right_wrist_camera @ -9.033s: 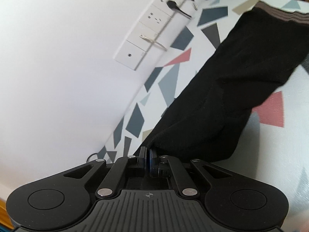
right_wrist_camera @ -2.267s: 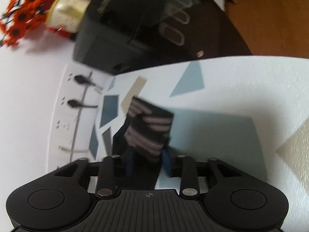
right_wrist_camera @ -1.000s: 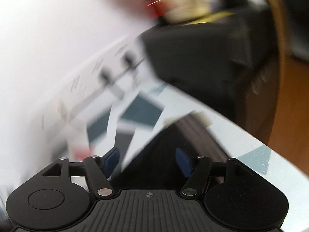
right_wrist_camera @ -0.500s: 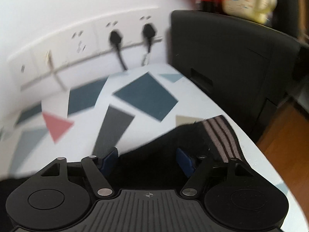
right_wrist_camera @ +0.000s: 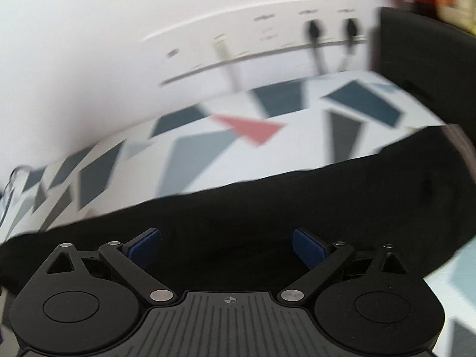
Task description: Fold clothes
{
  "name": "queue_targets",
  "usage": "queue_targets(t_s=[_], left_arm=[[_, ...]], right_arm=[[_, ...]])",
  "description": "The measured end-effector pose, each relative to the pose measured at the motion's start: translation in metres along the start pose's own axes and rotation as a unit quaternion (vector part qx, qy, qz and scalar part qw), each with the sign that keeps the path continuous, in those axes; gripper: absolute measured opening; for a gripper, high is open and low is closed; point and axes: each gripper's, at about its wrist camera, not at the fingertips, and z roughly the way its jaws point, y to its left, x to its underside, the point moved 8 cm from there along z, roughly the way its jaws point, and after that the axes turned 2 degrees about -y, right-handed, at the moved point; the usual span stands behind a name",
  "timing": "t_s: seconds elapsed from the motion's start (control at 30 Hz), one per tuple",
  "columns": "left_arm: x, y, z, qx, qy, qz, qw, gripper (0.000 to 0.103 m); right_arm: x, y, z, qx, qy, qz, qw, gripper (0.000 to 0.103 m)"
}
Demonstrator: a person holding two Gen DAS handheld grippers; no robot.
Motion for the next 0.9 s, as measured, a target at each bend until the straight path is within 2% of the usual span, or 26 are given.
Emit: queue_targets(t_s=[0.13, 0.3, 0.4, 0.57, 0.6, 0.63, 0.67, 0.7, 0.73, 0.8, 0.9], left_arm=[[-0.021, 0.032, 0.006, 0.008, -0.019, -0.058, 0.9981, 0.090], [-0.047, 0.073, 0.012, 0.019, -0.042, -0.131, 0.9903, 0.090], [-0.060, 0.076, 0.023, 0.018, -0.044, -0.127, 0.9908, 0.096], [-0.082, 0.078, 0.041, 0.016, -0.046, -0.116, 0.9920, 0.096], [-0.083, 0.077, 0.041, 0.010, -0.045, -0.108, 0.9930, 0.088], [-0.085, 0.076, 0.042, 0.005, -0.043, -0.102, 0.9939, 0.074], [-0.087, 0.075, 0.043, 0.002, -0.040, -0.095, 0.9947, 0.034], [-0.089, 0.074, 0.045, -0.002, -0.038, -0.088, 0.9954, 0.019], [-0.092, 0.076, 0.046, 0.003, -0.034, -0.094, 0.9950, 0.018], [-0.098, 0.080, 0.046, 0.010, -0.035, -0.099, 0.9944, 0.010], [-0.109, 0.086, 0.043, 0.014, -0.054, -0.090, 0.9943, 0.007]], right_arm=[[0.009, 0.039, 0.005, -0.003, 0.015, -0.012, 1.000, 0.095], [0.020, 0.088, 0.012, -0.007, 0.035, -0.027, 0.999, 0.095], [0.027, 0.118, 0.016, -0.009, 0.046, -0.037, 0.998, 0.095], [0.041, 0.137, 0.013, 0.014, 0.048, -0.051, 0.997, 0.099], [0.043, 0.139, 0.013, 0.018, 0.049, -0.053, 0.997, 0.100], [0.045, 0.140, 0.012, 0.025, 0.048, -0.054, 0.997, 0.101], [0.047, 0.142, 0.011, 0.032, 0.047, -0.056, 0.997, 0.101], [0.049, 0.143, 0.011, 0.039, 0.045, -0.058, 0.996, 0.101], [0.052, 0.144, 0.010, 0.047, 0.044, -0.060, 0.996, 0.101], [0.055, 0.154, 0.012, 0.046, 0.045, -0.063, 0.996, 0.102], [0.061, 0.170, 0.015, 0.043, 0.045, -0.067, 0.996, 0.102]])
